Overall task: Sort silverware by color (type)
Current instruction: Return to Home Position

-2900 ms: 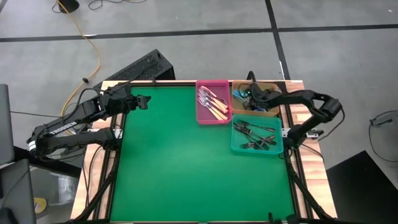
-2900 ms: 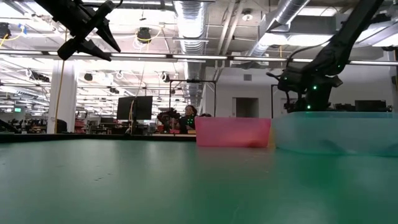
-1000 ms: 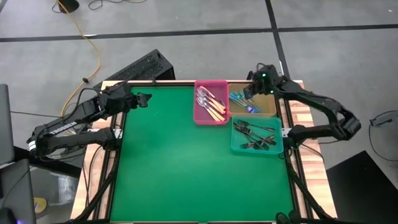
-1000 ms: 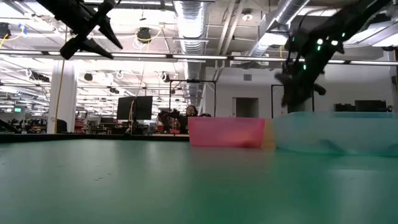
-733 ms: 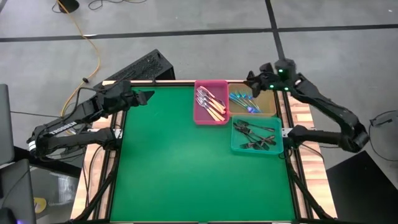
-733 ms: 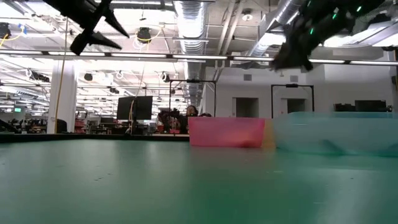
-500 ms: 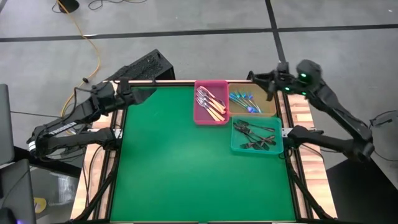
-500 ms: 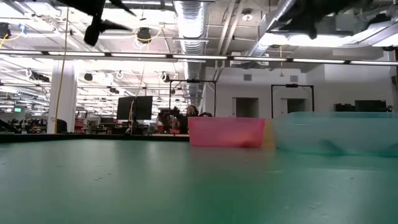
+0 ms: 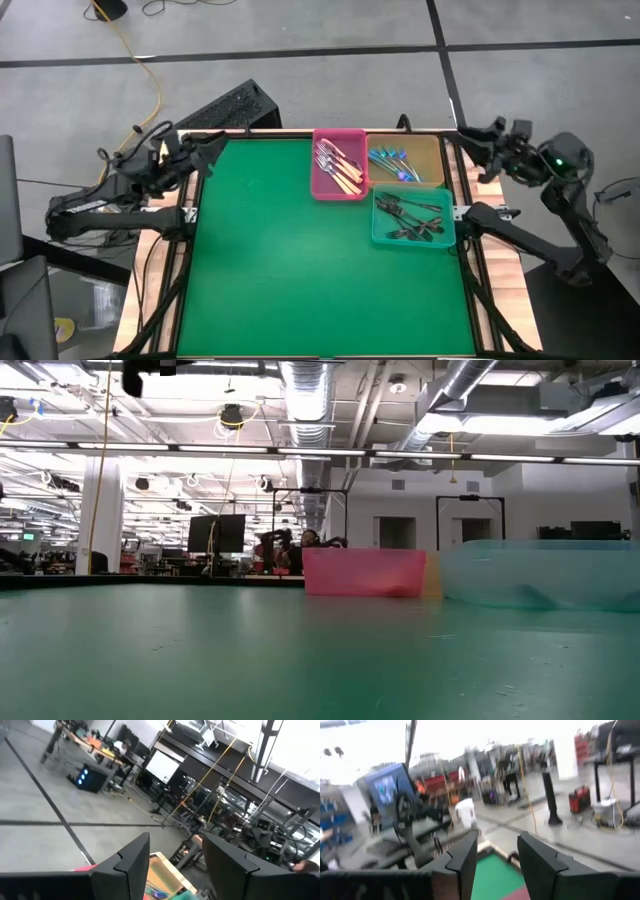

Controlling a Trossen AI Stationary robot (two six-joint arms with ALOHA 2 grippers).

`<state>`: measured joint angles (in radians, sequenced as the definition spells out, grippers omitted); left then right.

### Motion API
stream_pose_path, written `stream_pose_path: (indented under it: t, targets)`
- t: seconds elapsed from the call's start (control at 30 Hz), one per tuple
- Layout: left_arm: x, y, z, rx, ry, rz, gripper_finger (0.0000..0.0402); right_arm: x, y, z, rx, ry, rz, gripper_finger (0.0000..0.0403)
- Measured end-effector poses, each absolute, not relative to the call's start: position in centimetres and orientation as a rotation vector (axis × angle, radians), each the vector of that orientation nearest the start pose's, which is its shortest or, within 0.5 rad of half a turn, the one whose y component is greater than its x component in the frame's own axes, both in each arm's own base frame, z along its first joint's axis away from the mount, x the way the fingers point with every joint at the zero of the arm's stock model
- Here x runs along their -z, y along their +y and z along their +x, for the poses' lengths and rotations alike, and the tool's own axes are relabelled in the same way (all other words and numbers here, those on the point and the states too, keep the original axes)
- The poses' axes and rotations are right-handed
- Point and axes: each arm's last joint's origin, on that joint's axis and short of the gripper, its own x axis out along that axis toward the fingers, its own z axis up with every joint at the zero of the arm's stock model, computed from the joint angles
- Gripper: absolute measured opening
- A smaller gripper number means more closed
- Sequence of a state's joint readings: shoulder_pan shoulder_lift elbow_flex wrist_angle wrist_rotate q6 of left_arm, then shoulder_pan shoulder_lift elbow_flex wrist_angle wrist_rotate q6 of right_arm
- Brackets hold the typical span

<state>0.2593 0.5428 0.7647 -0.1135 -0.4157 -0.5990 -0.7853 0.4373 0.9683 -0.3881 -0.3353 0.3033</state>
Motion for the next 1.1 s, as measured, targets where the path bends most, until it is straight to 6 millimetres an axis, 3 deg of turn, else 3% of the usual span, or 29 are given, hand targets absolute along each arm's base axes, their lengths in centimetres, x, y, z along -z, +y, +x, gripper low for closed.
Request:
stream_pose_path:
  t: [0.1,0.37,0.57,0.7,0.9,1.1]
  targets:
    - [-36.3,3.3,9.9,-0.638,-0.299,-0.545,0.0165,-39.5,-2.2,3.5,0.440,-0.234,0.229,0.0162]
    - [-36.1,2.1,9.3,-0.577,-0.254,-0.515,0.0165,-34.8,-1.2,2.3,0.458,-0.318,0.295,0.0162]
    - [-36.0,1.7,7.3,-0.511,-0.301,-0.501,0.0165,-32.2,-0.5,1.6,0.449,-0.380,0.307,0.0162]
    - [-34.3,1.6,5.6,-0.490,-0.377,-0.525,0.0165,-31.4,-1.0,2.0,0.474,-0.333,0.334,0.0162]
    - [-29.8,1.4,4.6,-0.398,-0.455,-0.569,0.0165,-29.6,-1.8,2.8,0.489,-0.268,0.329,0.0162]
    - [-26.3,1.4,6.5,-0.374,-0.431,-0.547,0.0165,-27.1,-2.9,4.1,0.466,-0.184,0.305,0.0162]
